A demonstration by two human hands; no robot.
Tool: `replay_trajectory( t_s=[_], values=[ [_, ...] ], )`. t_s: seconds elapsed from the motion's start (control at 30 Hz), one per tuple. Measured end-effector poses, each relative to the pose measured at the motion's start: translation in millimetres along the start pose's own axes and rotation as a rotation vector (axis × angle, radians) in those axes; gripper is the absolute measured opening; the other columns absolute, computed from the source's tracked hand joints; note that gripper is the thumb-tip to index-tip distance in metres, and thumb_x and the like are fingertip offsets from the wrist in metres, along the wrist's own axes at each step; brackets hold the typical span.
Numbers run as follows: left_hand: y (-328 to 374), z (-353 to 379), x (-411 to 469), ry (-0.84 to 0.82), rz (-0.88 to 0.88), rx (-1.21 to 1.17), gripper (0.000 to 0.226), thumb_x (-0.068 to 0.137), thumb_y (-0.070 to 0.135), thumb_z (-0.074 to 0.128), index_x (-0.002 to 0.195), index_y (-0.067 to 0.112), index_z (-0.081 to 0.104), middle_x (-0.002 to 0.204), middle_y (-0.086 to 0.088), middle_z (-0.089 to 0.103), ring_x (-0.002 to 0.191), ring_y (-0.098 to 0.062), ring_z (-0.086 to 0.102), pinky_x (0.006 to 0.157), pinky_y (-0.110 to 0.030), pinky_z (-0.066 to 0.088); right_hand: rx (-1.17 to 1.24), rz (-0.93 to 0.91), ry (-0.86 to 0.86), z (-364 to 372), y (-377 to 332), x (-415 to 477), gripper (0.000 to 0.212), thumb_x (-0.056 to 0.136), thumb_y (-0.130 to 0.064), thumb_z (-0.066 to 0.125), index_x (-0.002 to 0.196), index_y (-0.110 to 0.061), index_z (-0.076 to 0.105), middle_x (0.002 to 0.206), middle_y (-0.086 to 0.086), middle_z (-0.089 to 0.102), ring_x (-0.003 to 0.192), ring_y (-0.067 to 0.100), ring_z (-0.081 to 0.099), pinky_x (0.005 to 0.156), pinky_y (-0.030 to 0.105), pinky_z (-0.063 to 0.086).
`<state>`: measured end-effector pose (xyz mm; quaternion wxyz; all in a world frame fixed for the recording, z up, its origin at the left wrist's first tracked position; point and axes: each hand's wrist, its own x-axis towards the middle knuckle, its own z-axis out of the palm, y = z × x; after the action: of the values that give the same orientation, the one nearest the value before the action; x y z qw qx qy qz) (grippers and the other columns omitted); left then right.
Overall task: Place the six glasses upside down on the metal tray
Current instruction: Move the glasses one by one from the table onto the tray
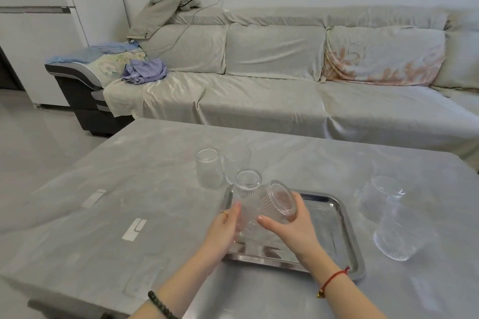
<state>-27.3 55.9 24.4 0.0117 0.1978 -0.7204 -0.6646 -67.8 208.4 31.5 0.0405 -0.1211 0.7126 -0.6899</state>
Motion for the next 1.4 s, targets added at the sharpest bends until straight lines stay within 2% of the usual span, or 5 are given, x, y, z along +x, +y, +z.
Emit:
replay_trajectory(
  t_s=[0.17,0.33,0.57,1.07,1.4],
  values=[
    [-34.1,-18.5,4.2,0.066,0.385,0.565,0.079,0.077,0.055,0.057,0.14,0.022,0.022,0.134,0.016,0.034,0.124,-0.002,0.033,0.102,-0.023,0.025,-0.232,0.047,0.168,-35.1,8.8,16.1,0.069,0.049,-0.029,0.087,0.107,-0.026,0.049,0.104,-0.009,0.059,0.098,0.011,0.056,0.082,0.024,0.04],
    [-66.8,-33.2,7.1,-0.053,0.278,0.856,0.12,0.053,0.078,0.057,0.143,0.022,-0.001,0.154,0.006,0.013,0.141,-0.008,0.008,0.118,-0.04,0.0,-0.392,0.042,0.176,-36.6,19.3,35.2,0.071,0.051,-0.029,0.086,0.104,-0.036,0.04,0.089,-0.027,0.048,0.086,0.006,0.05,0.075,0.02,0.036],
    [-68.8,-40.9,15.1,-0.071,0.347,0.958,0.122,0.052,0.083,0.051,0.143,0.022,-0.004,0.154,0.008,0.014,0.141,-0.006,0.009,0.116,-0.03,-0.005,-0.442,0.093,0.171,-26.8,32.3,54.4,0.082,0.055,-0.03,0.085,0.123,-0.02,0.041,0.12,0.0,0.056,0.11,0.019,0.051,0.091,0.031,0.041],
    [-68.3,-43.5,16.4,-0.073,0.341,0.993,0.129,0.043,0.094,0.036,0.142,0.022,-0.006,0.155,0.008,0.011,0.141,-0.004,0.005,0.114,-0.028,-0.009,-0.438,0.129,0.066,-27.3,22.1,68.4,0.093,0.06,-0.031,0.083,0.133,-0.016,0.027,0.138,0.008,0.043,0.127,0.026,0.041,0.1,0.035,0.036],
    [-72.1,-42.4,17.1,-0.055,0.302,0.959,0.133,0.04,0.095,0.039,0.142,0.024,-0.009,0.155,0.012,0.007,0.13,0.008,-0.01,0.111,-0.024,-0.012,-0.684,-0.179,-0.106,10.3,-41.4,132.0,0.088,0.066,-0.038,0.077,0.136,-0.016,0.027,0.145,0.005,0.035,0.132,0.02,0.032,0.108,0.035,0.028]
  ],
)
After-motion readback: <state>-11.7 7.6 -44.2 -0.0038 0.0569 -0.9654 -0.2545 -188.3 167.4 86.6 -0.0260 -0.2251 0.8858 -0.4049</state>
